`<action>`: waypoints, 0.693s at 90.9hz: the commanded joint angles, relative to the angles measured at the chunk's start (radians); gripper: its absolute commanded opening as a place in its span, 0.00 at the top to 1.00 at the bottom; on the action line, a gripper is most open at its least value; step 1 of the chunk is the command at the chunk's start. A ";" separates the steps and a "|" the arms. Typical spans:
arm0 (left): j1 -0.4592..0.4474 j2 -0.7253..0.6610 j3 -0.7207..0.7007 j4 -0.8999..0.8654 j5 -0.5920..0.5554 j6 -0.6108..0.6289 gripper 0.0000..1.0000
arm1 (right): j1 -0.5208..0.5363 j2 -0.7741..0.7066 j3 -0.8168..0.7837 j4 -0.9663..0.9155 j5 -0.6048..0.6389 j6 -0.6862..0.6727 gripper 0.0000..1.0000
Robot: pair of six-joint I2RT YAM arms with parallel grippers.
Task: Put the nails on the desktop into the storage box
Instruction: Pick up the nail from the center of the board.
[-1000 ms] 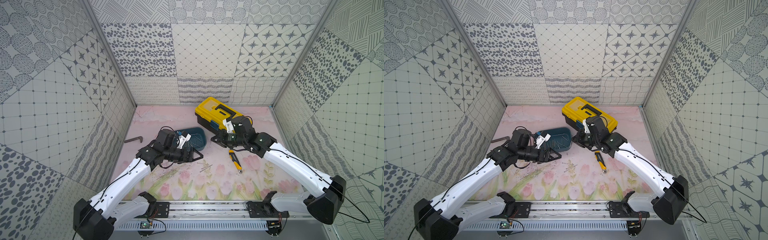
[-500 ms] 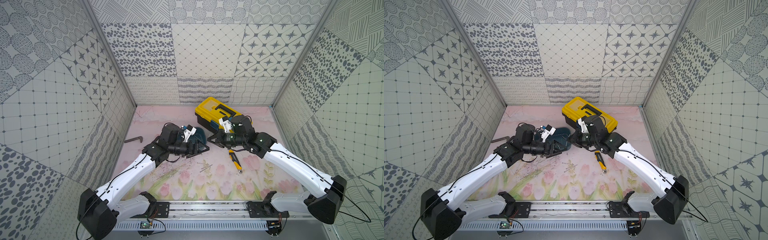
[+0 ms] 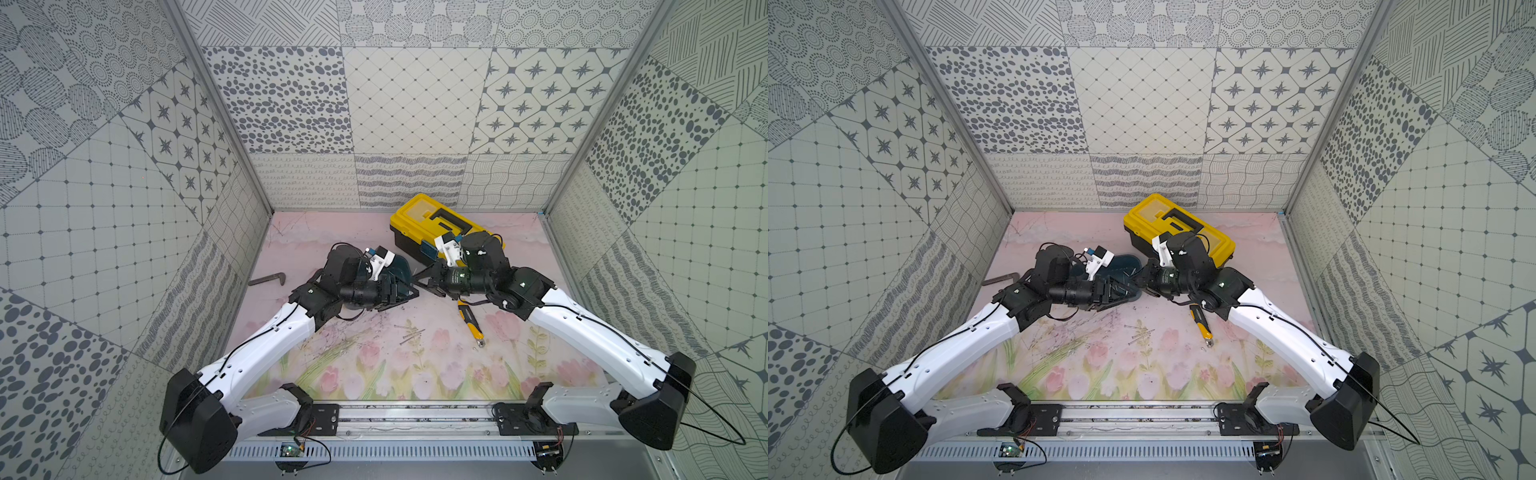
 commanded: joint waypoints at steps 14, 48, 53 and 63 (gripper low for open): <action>-0.003 0.013 0.026 0.059 -0.004 0.019 0.48 | 0.009 -0.032 -0.028 0.053 0.005 0.015 1.00; -0.004 0.045 0.055 0.049 0.005 0.027 0.71 | 0.015 -0.025 -0.031 0.065 -0.002 0.015 1.00; -0.003 0.047 0.056 0.047 0.005 0.027 0.75 | 0.015 -0.025 -0.031 0.065 -0.004 0.013 1.00; -0.004 0.052 0.057 0.042 0.005 0.026 0.84 | 0.015 -0.023 -0.032 0.065 -0.012 0.008 1.00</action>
